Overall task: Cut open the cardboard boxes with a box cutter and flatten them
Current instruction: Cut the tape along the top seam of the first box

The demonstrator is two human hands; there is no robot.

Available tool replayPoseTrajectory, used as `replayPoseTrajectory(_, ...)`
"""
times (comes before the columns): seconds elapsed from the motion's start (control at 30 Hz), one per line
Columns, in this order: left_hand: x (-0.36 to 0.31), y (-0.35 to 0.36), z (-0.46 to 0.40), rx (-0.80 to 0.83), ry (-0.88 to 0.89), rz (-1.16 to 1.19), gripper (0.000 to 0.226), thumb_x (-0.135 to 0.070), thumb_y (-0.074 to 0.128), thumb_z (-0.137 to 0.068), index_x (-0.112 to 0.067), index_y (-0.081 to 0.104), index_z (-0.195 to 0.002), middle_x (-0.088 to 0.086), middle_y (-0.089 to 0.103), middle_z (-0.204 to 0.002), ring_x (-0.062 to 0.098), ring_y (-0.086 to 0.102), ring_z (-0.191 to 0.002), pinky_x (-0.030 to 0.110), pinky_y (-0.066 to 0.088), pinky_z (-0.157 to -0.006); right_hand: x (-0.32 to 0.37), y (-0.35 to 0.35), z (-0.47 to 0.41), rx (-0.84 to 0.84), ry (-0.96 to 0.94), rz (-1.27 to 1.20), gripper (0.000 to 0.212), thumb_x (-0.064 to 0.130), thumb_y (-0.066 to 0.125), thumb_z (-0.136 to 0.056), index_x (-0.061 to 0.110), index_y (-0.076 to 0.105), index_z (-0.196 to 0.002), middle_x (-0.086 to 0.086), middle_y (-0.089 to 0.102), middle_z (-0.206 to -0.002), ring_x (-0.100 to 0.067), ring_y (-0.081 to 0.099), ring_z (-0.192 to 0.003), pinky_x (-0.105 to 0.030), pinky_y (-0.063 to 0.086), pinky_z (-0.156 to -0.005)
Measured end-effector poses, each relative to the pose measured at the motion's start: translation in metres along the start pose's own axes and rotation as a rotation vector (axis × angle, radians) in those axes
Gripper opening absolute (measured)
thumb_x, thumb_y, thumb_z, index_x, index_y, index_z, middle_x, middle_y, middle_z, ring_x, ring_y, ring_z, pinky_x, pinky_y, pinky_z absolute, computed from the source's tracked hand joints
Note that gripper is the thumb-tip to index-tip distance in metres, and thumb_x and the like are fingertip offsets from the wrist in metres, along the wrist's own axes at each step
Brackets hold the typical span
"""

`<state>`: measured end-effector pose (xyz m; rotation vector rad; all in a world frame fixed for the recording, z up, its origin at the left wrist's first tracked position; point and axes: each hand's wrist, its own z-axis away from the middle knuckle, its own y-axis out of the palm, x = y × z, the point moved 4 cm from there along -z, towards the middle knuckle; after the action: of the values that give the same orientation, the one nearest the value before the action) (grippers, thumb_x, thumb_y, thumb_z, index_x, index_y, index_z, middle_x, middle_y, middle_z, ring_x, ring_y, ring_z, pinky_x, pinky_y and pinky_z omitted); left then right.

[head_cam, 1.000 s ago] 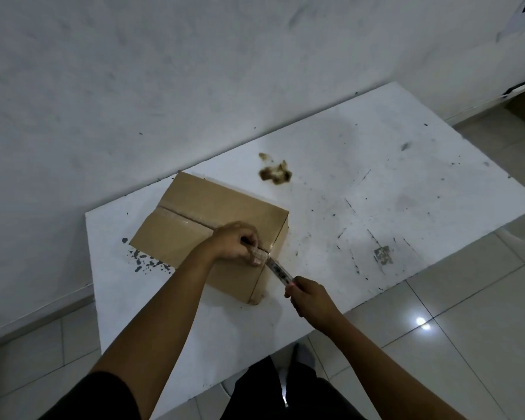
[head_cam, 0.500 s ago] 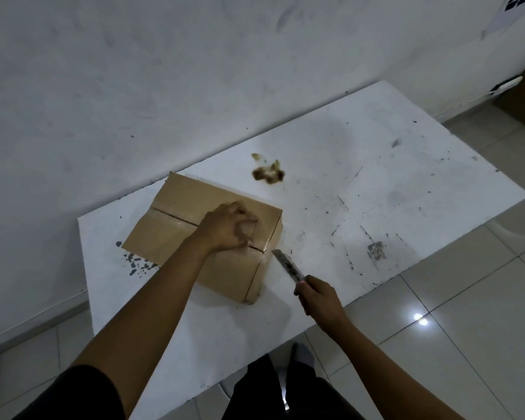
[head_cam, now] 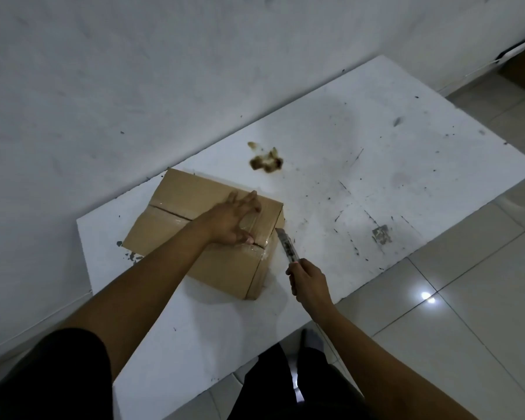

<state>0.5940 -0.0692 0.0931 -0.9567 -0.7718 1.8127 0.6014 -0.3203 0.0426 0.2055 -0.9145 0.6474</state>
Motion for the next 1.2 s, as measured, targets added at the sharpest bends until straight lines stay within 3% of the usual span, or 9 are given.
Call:
replayPoseTrajectory(0.17,0.001,-0.001,-0.005,-0.001,-0.012,0.084,0.080,-0.048,0.084,-0.069,-0.044,0.036,-0.133,-0.017,-0.001,-0.165,0.034,-0.008,-0.151,0.068,0.022,-0.113,-0.005,0.004,0.002,0.020,0.009,-0.028,0.025,0.020,0.049,-0.097,0.005,0.061,-0.081,-0.003,0.058,-0.064,-0.017,0.050,-0.056,-0.028,0.038,-0.050)
replayPoseTrajectory(0.27,-0.001,-0.002,-0.008,0.028,-0.024,0.090,0.089,-0.046,0.083,-0.071,-0.051,0.030,-0.141,-0.018,-0.004,-0.165,0.033,-0.011,-0.151,0.068,0.017,-0.115,-0.008,0.003,0.007,0.017,-0.032,0.009,0.028,0.022,0.048,-0.097,0.000,0.060,-0.084,-0.001,0.059,-0.065,-0.017,0.050,-0.056,-0.031,0.039,-0.052)
replayPoseTrajectory(0.37,-0.003,-0.002,-0.010,0.045,-0.060,0.100,0.092,-0.059,0.080,-0.069,-0.056,0.027,-0.143,-0.021,-0.006,-0.164,0.031,-0.013,-0.151,0.069,0.014,-0.115,-0.007,0.005,0.011,0.016,-0.063,0.057,0.029,0.025,0.047,-0.099,0.005,0.061,-0.084,-0.006,0.059,-0.067,-0.017,0.050,-0.058,-0.033,0.039,-0.054)
replayPoseTrajectory(0.47,-0.008,0.001,-0.013,0.014,-0.104,0.120,0.088,-0.071,0.074,-0.067,-0.053,0.030,-0.142,-0.020,-0.007,-0.164,0.031,-0.016,-0.151,0.071,0.003,-0.114,-0.011,0.009,0.014,0.024,-0.061,0.075,0.030,0.027,0.047,-0.099,0.007,0.061,-0.083,-0.007,0.060,-0.068,-0.018,0.051,-0.059,-0.035,0.040,-0.055)
replayPoseTrajectory(0.57,-0.013,0.006,-0.013,-0.032,-0.118,0.121,0.079,-0.065,0.071,-0.074,-0.047,0.033,-0.142,-0.017,-0.008,-0.165,0.033,-0.018,-0.150,0.071,-0.003,-0.113,-0.010,0.010,0.013,0.027,-0.050,0.098,0.029,0.027,0.047,-0.097,0.009,0.061,-0.080,-0.006,0.060,-0.067,-0.019,0.052,-0.059,-0.036,0.041,-0.055)
replayPoseTrajectory(0.93,-0.017,0.010,-0.008,-0.074,-0.143,0.171,0.074,-0.056,0.073,-0.079,-0.043,0.036,-0.142,-0.016,-0.008,-0.165,0.032,-0.019,-0.150,0.070,-0.006,-0.113,-0.001,0.008,0.018,0.054,-0.071,0.204,0.042,0.040,0.043,-0.086,0.002,0.057,-0.076,-0.008,0.058,-0.065,-0.020,0.052,-0.058,-0.036,0.042,-0.056)
replayPoseTrajectory(1.2,-0.018,0.009,-0.009,-0.070,-0.156,0.183,0.074,-0.056,0.074,-0.077,-0.044,0.036,-0.141,-0.017,-0.007,-0.165,0.031,-0.019,-0.150,0.071,-0.005,-0.113,0.003,0.005,0.023,0.068,-0.111,0.324,0.036,0.027,0.047,-0.097,-0.001,0.057,-0.077,-0.006,0.052,-0.063,-0.015,0.044,-0.054,-0.029,0.034,-0.052)
